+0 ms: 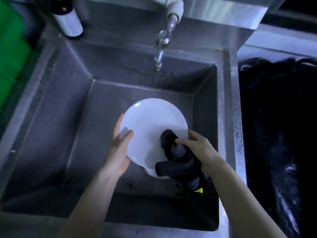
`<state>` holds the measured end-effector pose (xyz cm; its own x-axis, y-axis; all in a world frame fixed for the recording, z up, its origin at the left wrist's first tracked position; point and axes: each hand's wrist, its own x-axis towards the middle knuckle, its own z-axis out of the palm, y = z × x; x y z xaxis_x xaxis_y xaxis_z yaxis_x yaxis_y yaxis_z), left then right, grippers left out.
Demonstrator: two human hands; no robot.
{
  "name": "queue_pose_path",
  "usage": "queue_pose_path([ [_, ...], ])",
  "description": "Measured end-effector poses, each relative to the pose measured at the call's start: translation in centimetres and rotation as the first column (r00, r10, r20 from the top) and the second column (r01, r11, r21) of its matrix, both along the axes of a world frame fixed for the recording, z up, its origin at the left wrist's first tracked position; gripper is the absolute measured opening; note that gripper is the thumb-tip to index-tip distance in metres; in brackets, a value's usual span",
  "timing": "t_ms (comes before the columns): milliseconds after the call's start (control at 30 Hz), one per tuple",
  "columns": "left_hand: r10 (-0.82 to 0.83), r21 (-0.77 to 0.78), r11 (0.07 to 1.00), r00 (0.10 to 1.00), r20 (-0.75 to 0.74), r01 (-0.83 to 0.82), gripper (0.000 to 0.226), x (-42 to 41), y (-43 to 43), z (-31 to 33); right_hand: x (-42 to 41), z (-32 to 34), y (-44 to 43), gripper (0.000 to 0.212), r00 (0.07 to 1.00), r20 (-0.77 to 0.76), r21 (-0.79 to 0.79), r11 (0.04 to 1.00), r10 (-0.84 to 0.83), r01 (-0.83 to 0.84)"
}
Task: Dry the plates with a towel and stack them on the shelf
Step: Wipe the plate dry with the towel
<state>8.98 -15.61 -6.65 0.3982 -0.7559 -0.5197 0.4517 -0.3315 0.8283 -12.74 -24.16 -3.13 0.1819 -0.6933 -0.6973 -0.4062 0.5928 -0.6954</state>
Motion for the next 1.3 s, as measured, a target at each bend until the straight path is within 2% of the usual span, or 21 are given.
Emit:
queue_pose_path([
  [100,0.066,-0.014,0.998,0.997,0.051,-0.065,0.048,-0.2,-0.7,3.8,-0.2,4.2,0.3,0.021,0.999,0.021,-0.010,0.999,-0.037,0.037],
  [233,0.113,-0.089,0.990,0.990,0.088,-0.105,0.046,-0.1,-0.7,8.1,-1.8,11.0,-0.1,0.029,0.993,-0.102,-0.128,0.991,-0.061,0.048],
  [300,0.124,-0.087,0.989,0.988,0.090,-0.117,0.047,-0.2,-0.8,9.2,-2.5,14.0,-0.9,0.028,0.994,-0.101,-0.167,0.985,-0.051,0.034],
  [367,0.123,-0.115,0.987,0.989,0.087,-0.113,0.047,-0.7,-0.7,11.2,-3.0,17.4,-1.8,0.024,0.994,-0.058,-0.313,0.947,-0.096,0.073],
  [433,0.112,-0.156,0.983,0.991,0.069,-0.100,0.047,-1.2,-0.6,13.0,-3.0,20.9,-2.4,0.015,0.980,-0.063,-0.575,0.809,-0.190,0.120],
  [500,0.108,-0.196,0.976,0.993,0.042,-0.098,0.046,-1.9,-0.7,14.5,-2.5,24.2,-2.4,0.012,0.959,-0.054,-0.799,0.588,-0.280,0.127],
  [567,0.097,-0.231,0.969,0.995,0.016,-0.091,0.044,-2.8,-0.8,16.0,-1.4,26.5,-1.1,0.015,0.970,-0.013,-0.896,0.433,-0.244,0.096],
  [600,0.096,-0.259,0.962,0.995,0.009,-0.090,0.042,-3.3,-0.8,16.7,-0.8,26.9,-0.2,0.018,0.984,-0.024,-0.914,0.404,-0.179,0.051],
  [667,0.117,-0.310,0.944,0.993,-0.009,-0.114,0.036,-4.3,-1.1,18.0,0.3,26.4,2.3,0.034,0.992,-0.112,-0.887,0.445,0.060,-0.127],
  [733,0.144,-0.344,0.928,0.989,-0.017,-0.141,0.032,-4.8,-1.4,19.1,0.9,25.2,4.3,0.045,0.903,-0.263,-0.789,0.462,0.341,-0.404],
  [767,0.150,-0.357,0.924,0.989,0.010,-0.136,0.032,-4.8,-1.4,19.6,0.9,24.4,4.7,0.045,0.829,-0.389,-0.748,0.387,0.403,-0.539],
  [833,0.157,-0.388,0.914,0.985,0.069,-0.118,0.034,-4.7,-1.1,20.4,0.4,23.2,4.8,0.051,0.674,-0.681,-0.668,0.133,0.287,-0.732],
  [867,0.156,-0.398,0.910,0.985,0.071,-0.115,0.034,-4.7,-0.9,20.7,0.4,22.8,4.8,0.055,0.605,-0.758,-0.609,0.069,0.245,-0.790],
  [933,0.146,-0.418,0.901,0.989,0.030,-0.120,0.035,-4.6,-0.6,21.3,1.0,21.7,5.3,0.062,0.506,-0.809,-0.518,0.043,0.298,-0.854],
  [1067,0.117,-0.485,0.865,0.991,-0.056,-0.130,0.034,-4.6,-0.7,22.9,2.9,21.1,5.8,0.063,0.556,-0.771,-0.588,-0.012,0.310,-0.809],
  [1200,0.090,-0.553,0.829,0.996,-0.022,-0.087,0.036,-3.8,-0.8,24.4,5.2,23.7,3.0,0.064,0.584,-0.776,-0.620,-0.124,0.237,-0.775],
  [1233,0.116,-0.552,0.828,0.993,-0.011,-0.103,0.037,-3.5,-0.8,24.6,5.7,24.3,2.3,0.063,0.595,-0.777,-0.623,-0.121,0.205,-0.773],
  [1300,0.190,-0.516,0.843,0.982,0.016,-0.155,0.038,-2.7,-0.8,25.2,6.4,25.3,0.7,0.060,0.620,-0.775,-0.628,-0.046,0.124,-0.777],
])
